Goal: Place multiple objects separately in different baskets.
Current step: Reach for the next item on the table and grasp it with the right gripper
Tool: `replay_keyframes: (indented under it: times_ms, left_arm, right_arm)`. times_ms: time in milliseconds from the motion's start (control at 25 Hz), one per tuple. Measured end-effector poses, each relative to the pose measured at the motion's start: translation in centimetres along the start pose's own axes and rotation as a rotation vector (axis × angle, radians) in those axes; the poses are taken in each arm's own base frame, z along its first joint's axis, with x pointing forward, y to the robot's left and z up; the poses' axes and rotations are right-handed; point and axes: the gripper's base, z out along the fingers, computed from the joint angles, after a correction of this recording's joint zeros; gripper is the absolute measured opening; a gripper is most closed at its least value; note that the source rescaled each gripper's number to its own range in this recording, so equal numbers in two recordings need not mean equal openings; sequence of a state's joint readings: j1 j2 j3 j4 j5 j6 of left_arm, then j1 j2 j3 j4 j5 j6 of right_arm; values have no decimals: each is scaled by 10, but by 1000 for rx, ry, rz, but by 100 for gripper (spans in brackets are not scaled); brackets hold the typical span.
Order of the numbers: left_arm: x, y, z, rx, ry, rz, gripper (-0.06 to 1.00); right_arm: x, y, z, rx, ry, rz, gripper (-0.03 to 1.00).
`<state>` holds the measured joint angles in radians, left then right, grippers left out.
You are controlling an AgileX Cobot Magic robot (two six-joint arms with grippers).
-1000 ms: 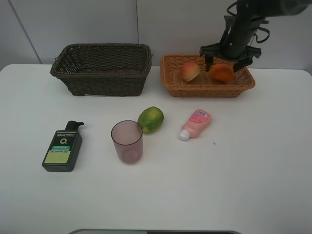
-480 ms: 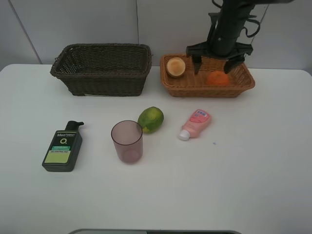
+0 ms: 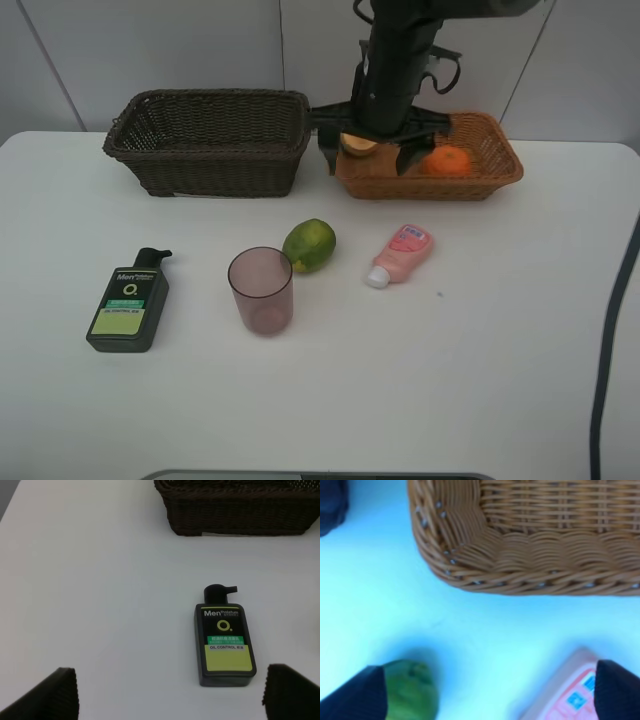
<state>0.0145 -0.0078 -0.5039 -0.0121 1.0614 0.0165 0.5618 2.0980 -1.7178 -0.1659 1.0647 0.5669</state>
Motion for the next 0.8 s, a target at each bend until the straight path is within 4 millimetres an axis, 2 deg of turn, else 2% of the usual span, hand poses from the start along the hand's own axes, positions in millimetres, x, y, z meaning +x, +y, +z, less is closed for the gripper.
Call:
replay_keyframes:
  times_ms: [360,640,800]
  left_arm:
    - [0,0,0,0,0,0,96]
    - [0,0,0,0,0,0,96]
    - [0,0,0,0,0,0,96]
  right_arm:
    - [18,43,-3,7,-80,100,78]
    - [31,57,31,52,-17,92,78]
    - [33,59,43,53,10,107,78]
